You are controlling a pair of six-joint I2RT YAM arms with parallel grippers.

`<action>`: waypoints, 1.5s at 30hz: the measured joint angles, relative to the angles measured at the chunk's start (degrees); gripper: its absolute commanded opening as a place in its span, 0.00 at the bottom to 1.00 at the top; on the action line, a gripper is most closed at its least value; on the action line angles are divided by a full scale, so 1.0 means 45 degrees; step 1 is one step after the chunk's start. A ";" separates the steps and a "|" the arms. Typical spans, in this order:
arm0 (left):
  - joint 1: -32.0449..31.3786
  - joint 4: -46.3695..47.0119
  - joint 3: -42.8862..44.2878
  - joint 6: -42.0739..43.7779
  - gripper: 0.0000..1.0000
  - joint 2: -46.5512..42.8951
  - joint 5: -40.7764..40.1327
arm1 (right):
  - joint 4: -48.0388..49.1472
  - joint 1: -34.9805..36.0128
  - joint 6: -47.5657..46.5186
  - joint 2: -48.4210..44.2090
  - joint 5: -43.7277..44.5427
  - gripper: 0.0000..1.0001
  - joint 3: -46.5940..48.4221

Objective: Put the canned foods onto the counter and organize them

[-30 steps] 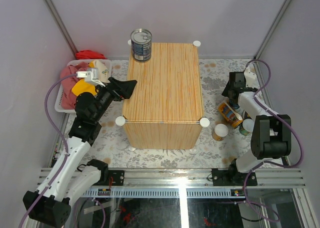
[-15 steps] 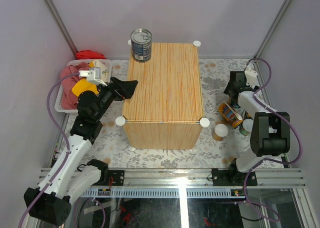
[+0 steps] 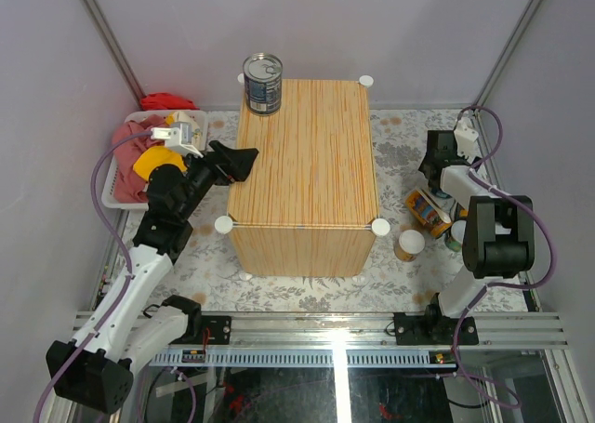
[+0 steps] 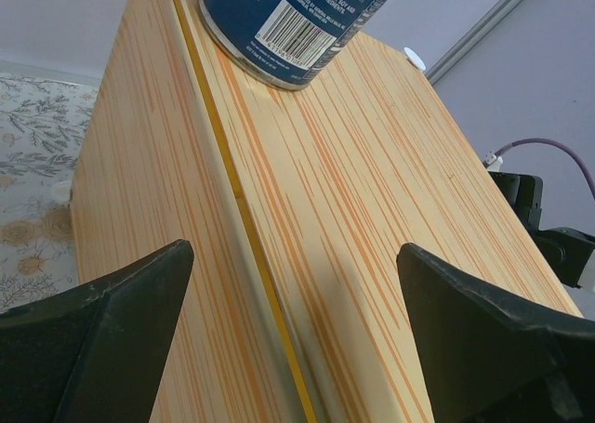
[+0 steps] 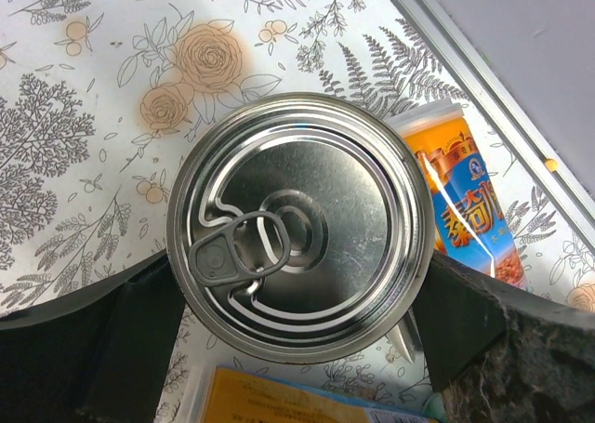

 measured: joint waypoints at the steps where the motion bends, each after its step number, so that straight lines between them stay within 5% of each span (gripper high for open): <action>1: 0.0000 0.0000 0.0000 0.0005 0.91 0.0019 0.0000 | 0.0063 -0.0010 -0.0024 0.0034 0.0044 0.98 0.0000; 5: 0.0005 0.0000 0.0000 0.0010 0.91 0.0063 -0.0005 | 0.0359 -0.0019 -0.0223 0.0107 0.0146 0.72 0.0005; 9: 0.0005 0.0000 0.0000 0.0010 0.91 0.0058 -0.0053 | 0.0597 -0.0053 -0.0573 0.0107 0.0024 0.31 -0.0024; 15: 0.0005 0.0000 0.0000 0.0005 0.91 0.0049 -0.0117 | 0.0869 -0.0117 -0.0942 -0.0058 -0.0306 0.01 -0.0233; 30: 0.0005 0.0010 0.0000 -0.0248 0.91 -0.0219 -0.0117 | -0.0408 0.0015 -0.1569 -0.2584 -0.2220 0.00 -0.0447; 45: 0.0005 -0.0219 0.0325 -0.0656 0.91 -0.0641 -0.0117 | -0.3337 0.2132 -0.2234 -0.3837 -0.2472 0.00 0.4945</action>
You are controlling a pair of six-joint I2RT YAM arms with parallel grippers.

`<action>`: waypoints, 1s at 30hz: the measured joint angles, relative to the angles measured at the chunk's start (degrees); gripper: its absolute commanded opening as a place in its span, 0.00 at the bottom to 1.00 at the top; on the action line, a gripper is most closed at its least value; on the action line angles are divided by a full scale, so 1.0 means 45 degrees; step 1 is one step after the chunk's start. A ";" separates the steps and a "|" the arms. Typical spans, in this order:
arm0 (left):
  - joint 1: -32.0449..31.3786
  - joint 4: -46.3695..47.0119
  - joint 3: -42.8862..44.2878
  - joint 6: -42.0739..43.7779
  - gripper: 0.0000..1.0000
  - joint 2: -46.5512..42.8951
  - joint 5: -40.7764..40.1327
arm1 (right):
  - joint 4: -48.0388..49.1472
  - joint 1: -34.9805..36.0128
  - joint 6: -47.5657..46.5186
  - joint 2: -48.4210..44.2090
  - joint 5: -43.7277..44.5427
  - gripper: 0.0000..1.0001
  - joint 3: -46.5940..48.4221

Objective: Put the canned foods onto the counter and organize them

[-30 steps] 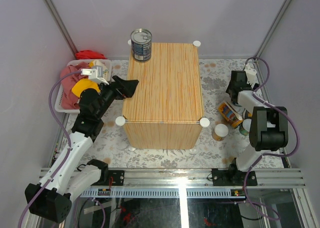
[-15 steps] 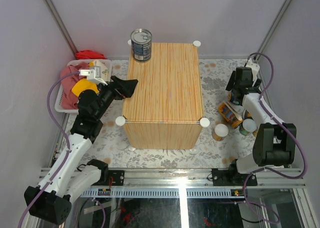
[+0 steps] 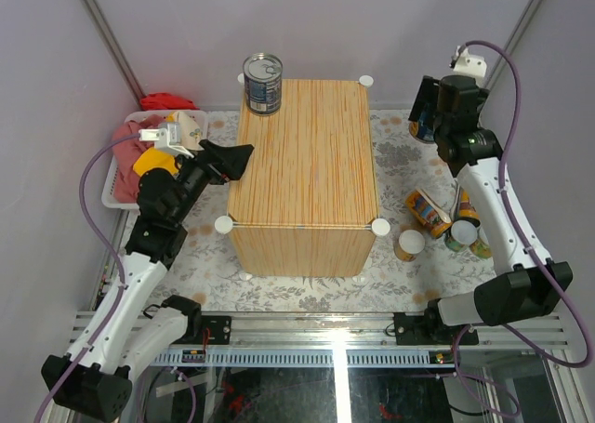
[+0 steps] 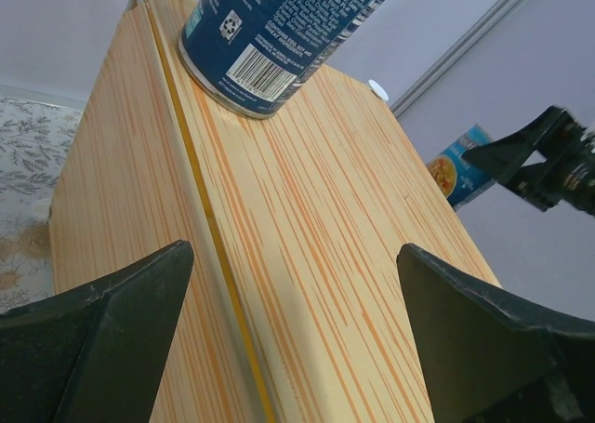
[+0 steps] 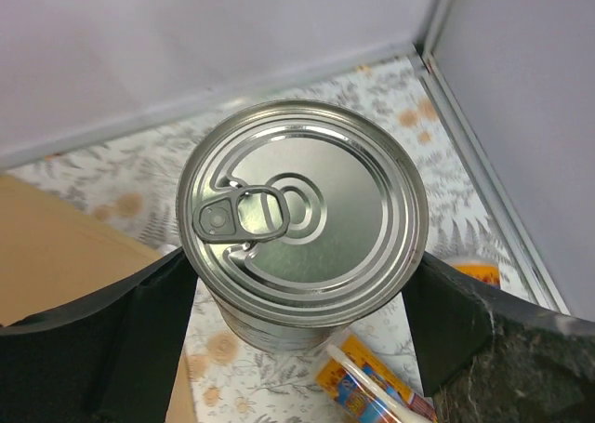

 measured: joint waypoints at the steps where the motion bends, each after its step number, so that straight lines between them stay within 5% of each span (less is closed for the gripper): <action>1: 0.0000 -0.0029 0.0010 -0.0015 0.91 -0.0063 0.0000 | -0.0189 0.0189 -0.0073 -0.0015 0.0034 0.00 0.0442; 16: 0.0000 -0.0199 0.0034 -0.0194 0.91 -0.0447 0.0000 | -0.1719 0.3993 -0.1273 0.1423 0.0053 0.00 0.6557; 30: 0.0000 -0.0199 0.0034 -0.0209 0.91 -0.0423 -0.0010 | -0.1661 0.5897 -0.2103 0.4435 0.0126 0.00 0.8704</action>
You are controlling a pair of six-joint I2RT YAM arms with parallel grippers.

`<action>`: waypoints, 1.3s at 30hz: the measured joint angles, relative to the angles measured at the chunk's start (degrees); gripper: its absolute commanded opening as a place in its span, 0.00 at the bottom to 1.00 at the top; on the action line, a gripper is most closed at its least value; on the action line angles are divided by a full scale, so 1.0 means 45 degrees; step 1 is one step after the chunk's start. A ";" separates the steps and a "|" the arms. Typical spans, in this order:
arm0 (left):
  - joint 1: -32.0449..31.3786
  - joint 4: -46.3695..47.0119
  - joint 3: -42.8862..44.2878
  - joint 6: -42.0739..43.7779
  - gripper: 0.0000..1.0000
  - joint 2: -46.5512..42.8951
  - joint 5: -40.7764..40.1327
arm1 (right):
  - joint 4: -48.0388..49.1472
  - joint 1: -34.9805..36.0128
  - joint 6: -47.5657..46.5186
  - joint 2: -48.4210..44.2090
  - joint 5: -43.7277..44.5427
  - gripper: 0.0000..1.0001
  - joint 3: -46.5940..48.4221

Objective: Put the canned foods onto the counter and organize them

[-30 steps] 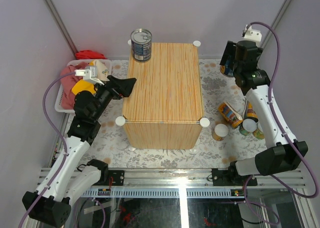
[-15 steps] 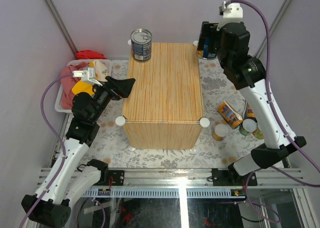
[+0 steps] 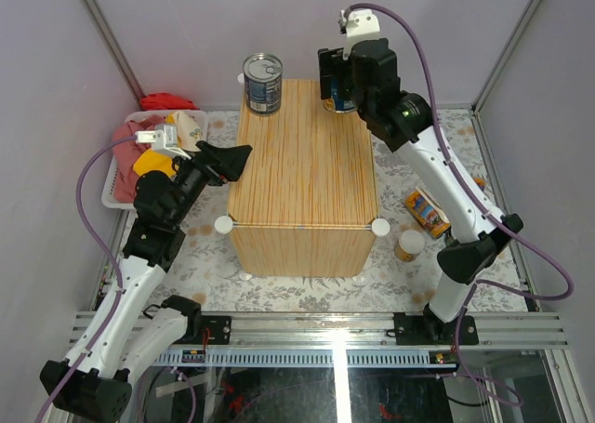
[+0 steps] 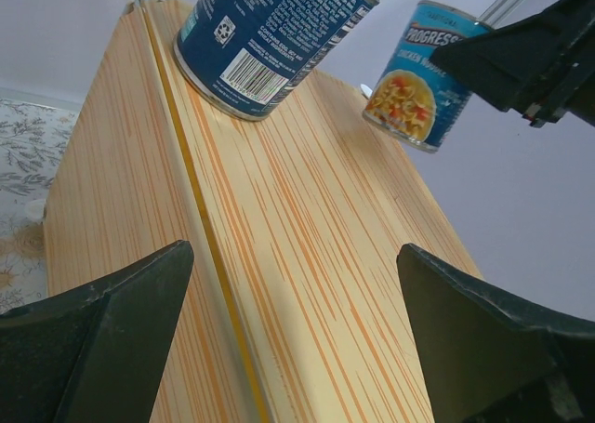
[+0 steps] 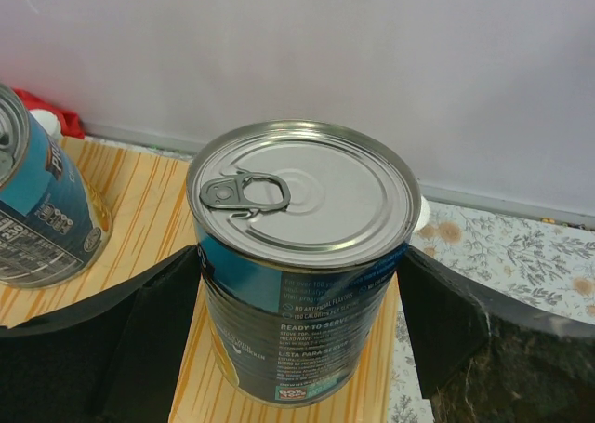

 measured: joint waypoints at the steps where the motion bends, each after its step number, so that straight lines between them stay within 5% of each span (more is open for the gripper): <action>1: 0.0000 0.0000 0.0000 0.0000 0.91 0.0015 0.0000 | 0.0010 0.0039 -0.0049 0.0102 0.0000 0.00 0.0005; 9: 0.0000 0.0029 0.0000 0.0000 0.91 0.0024 -0.0005 | 0.1132 0.0151 -0.0583 0.0306 0.0005 0.00 -0.0675; 31: 0.0000 0.0010 0.0005 0.0010 0.91 0.0306 -0.0005 | 0.7878 0.0311 -0.1768 -0.2623 0.0214 0.01 -0.7626; 34: 0.0000 -0.0015 0.0049 0.0010 0.91 0.0316 0.0000 | 0.8340 0.0311 -0.1787 -0.2623 0.0233 0.17 -0.7873; 39: 0.0000 -0.0053 0.0185 0.0029 0.91 0.0311 -0.0005 | 0.8451 0.0311 -0.1681 -0.2623 0.0248 0.58 -0.7956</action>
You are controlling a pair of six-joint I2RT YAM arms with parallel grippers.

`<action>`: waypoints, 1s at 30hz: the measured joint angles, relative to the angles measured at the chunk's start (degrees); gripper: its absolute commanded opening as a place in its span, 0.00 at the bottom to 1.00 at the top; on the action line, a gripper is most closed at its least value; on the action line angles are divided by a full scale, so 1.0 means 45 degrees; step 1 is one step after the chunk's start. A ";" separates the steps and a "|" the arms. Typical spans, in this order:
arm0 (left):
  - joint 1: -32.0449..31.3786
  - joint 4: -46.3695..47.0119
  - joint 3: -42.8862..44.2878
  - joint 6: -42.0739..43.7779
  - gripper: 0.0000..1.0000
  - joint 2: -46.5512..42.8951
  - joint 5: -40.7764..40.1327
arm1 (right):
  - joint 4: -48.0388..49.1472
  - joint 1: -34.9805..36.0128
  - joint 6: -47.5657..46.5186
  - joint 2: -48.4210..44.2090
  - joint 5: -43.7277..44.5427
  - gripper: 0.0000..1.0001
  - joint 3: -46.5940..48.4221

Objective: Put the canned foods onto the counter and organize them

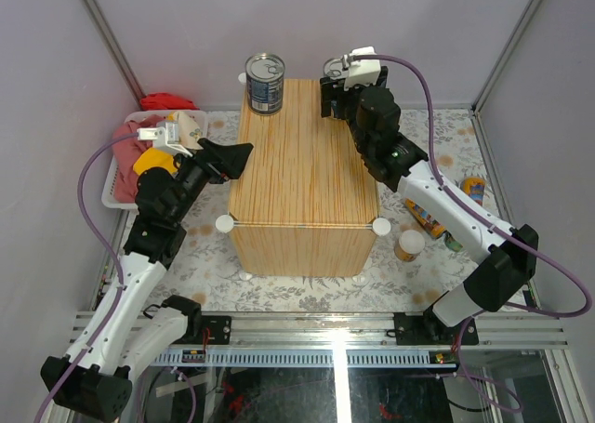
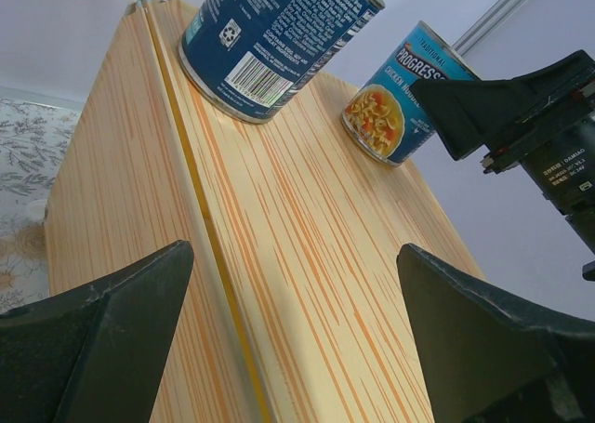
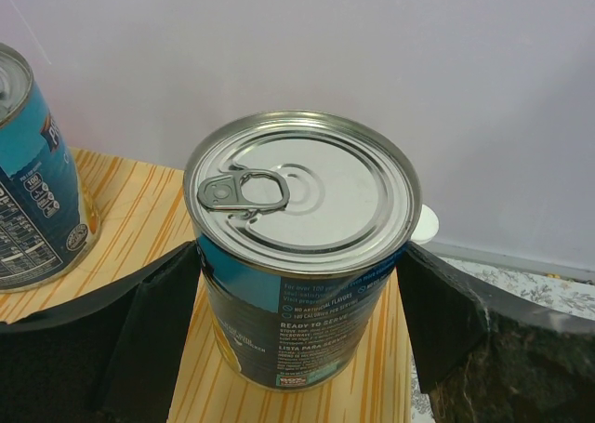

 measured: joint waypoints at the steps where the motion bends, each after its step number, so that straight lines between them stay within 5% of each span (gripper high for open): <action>1: 0.0000 0.0010 0.0024 0.0015 0.91 0.0000 0.0005 | 0.0000 0.0000 0.0039 0.0000 0.0005 0.61 0.0000; 9: 0.0000 0.0005 0.0029 0.0024 0.91 0.0005 0.0010 | -0.0325 0.0000 0.0253 0.0044 0.0005 0.71 0.0185; 18: 0.0000 -0.0019 0.0029 0.0068 0.91 0.0000 0.0010 | -0.0369 0.0000 0.0374 0.0690 0.0063 0.64 0.0831; 22: 0.0000 -0.0019 0.0029 0.0068 0.91 0.0000 0.0010 | -0.0355 0.0000 0.0369 0.0884 0.0073 0.72 0.1010; 28: 0.0000 -0.0087 0.0029 0.0087 0.92 -0.0058 0.0010 | -0.0389 0.0000 0.0413 0.0899 0.0073 1.00 0.1030; 30: 0.0000 -0.0087 0.0029 0.0112 0.93 -0.0078 0.0005 | -0.0593 0.0000 0.0515 0.0894 0.0097 1.00 0.1166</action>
